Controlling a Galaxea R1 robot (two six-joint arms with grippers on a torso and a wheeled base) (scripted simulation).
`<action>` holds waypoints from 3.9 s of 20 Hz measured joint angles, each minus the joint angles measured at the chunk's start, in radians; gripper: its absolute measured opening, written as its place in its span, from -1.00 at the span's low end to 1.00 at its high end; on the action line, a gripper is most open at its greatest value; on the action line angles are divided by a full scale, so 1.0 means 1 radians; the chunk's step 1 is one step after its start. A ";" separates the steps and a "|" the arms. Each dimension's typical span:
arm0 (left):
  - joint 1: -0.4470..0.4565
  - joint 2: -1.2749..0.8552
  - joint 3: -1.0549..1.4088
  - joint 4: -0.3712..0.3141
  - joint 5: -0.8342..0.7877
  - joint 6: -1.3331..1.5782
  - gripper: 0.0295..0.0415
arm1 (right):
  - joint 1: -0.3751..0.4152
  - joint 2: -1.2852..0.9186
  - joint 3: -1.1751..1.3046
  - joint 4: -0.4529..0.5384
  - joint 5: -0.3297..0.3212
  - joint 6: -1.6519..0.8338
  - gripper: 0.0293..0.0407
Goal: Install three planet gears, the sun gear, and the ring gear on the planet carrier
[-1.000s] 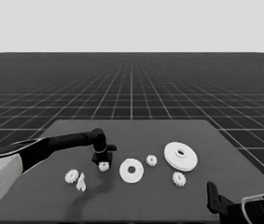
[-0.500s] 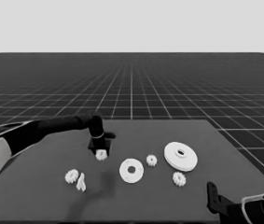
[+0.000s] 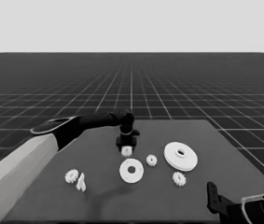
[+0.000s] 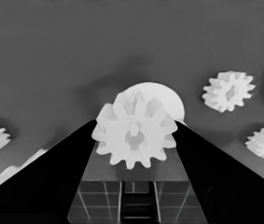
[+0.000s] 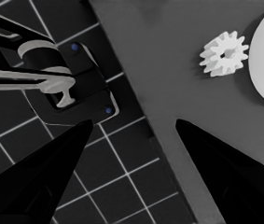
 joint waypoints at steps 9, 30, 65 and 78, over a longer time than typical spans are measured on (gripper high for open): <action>0.142 0.040 -0.122 0.125 -0.072 0.066 -0.72 | 0.000 0.000 0.000 0.000 0.000 0.000 0.61; 0.000 0.002 -0.003 0.001 0.000 0.001 0.49 | 0.000 0.000 0.000 0.000 0.000 0.000 0.61; 0.046 -0.859 0.658 0.029 -0.056 0.198 -0.72 | 0.000 0.000 0.000 0.000 0.000 0.000 0.61; 0.032 -0.122 0.462 0.045 0.053 -0.336 -0.73 | 0.000 0.000 0.000 0.000 0.000 0.000 0.61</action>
